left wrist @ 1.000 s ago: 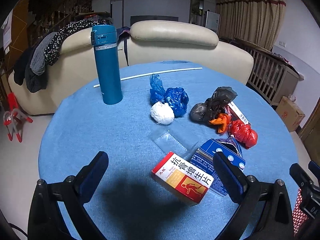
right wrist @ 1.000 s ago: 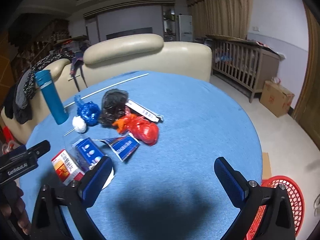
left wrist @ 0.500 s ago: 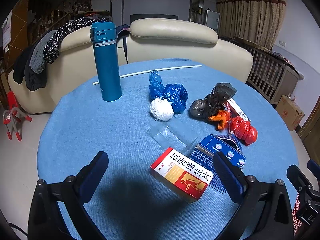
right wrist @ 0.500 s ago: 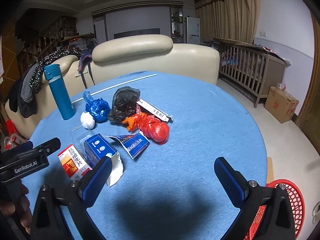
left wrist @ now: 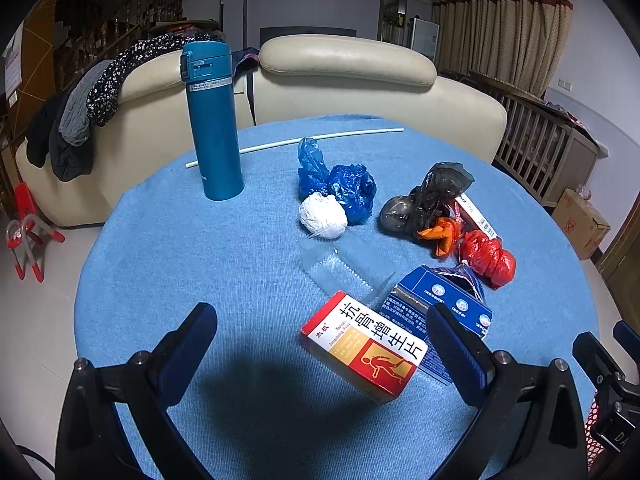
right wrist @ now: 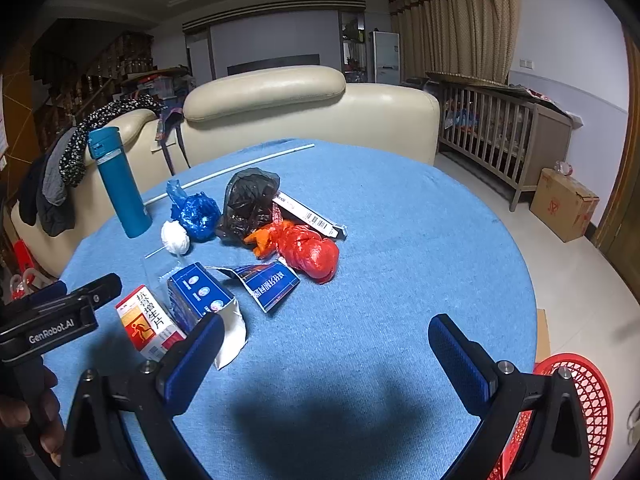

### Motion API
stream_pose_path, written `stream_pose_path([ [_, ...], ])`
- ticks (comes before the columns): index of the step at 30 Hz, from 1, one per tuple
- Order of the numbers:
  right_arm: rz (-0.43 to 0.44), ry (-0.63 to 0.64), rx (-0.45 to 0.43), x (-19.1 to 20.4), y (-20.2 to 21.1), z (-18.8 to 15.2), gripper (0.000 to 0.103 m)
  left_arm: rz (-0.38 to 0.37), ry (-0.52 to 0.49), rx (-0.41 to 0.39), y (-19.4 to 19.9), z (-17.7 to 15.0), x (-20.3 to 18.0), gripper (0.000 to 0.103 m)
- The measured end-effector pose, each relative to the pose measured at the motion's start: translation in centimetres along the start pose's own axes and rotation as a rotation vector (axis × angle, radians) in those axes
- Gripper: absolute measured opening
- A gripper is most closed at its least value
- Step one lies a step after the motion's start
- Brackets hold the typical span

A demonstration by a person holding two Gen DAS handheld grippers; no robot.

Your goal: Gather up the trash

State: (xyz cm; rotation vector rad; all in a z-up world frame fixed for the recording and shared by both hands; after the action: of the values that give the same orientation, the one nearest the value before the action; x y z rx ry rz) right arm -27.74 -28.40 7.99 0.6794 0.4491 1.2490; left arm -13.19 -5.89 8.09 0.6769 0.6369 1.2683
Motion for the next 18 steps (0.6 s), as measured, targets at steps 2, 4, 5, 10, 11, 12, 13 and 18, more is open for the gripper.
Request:
stream_pose_path([
  [2,0.001,-0.001,0.0,0.0,0.01,0.0,0.103,-0.001,0.0,0.001,-0.01,0.01,0.03,0.103],
  [4,0.001,0.0,0.0,0.0,-0.01,0.02,0.103,-0.001,-0.001,0.0,0.0,-0.01,0.01,0.103],
  [5,0.002,0.001,0.0,0.03,-0.01,0.01,0.103,-0.001,-0.002,0.0,0.0,0.0,0.02,0.103],
  [10,0.002,0.002,-0.001,0.06,-0.04,-0.01,0.103,-0.001,-0.001,0.001,0.02,0.0,0.04,0.103],
  [11,0.002,0.001,0.0,0.07,-0.03,-0.01,0.103,-0.003,-0.001,0.0,0.04,-0.01,0.04,0.103],
  [12,0.002,0.001,0.0,0.06,-0.04,-0.02,0.103,-0.002,-0.001,0.0,0.04,-0.01,0.03,0.103],
  [13,0.002,0.001,0.0,0.06,-0.05,-0.03,0.103,-0.001,-0.001,-0.002,0.07,-0.02,0.05,0.103],
  [18,0.003,0.002,-0.001,0.13,-0.05,-0.02,0.103,0.0,-0.002,0.0,0.07,0.02,0.16,0.103],
])
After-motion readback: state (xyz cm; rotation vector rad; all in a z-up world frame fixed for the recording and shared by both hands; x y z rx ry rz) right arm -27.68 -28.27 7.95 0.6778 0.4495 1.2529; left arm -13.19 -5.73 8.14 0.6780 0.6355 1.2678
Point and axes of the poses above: each gripper's, at about its wrist camera, not at the fingertips, and y roughly against the way its jaws point, x to its left, z to its top, the point moved 1 cm from there along -y, roughly the way its jaws point, and after that the axes turned 6 degrees about x, right-handed, at the moved point
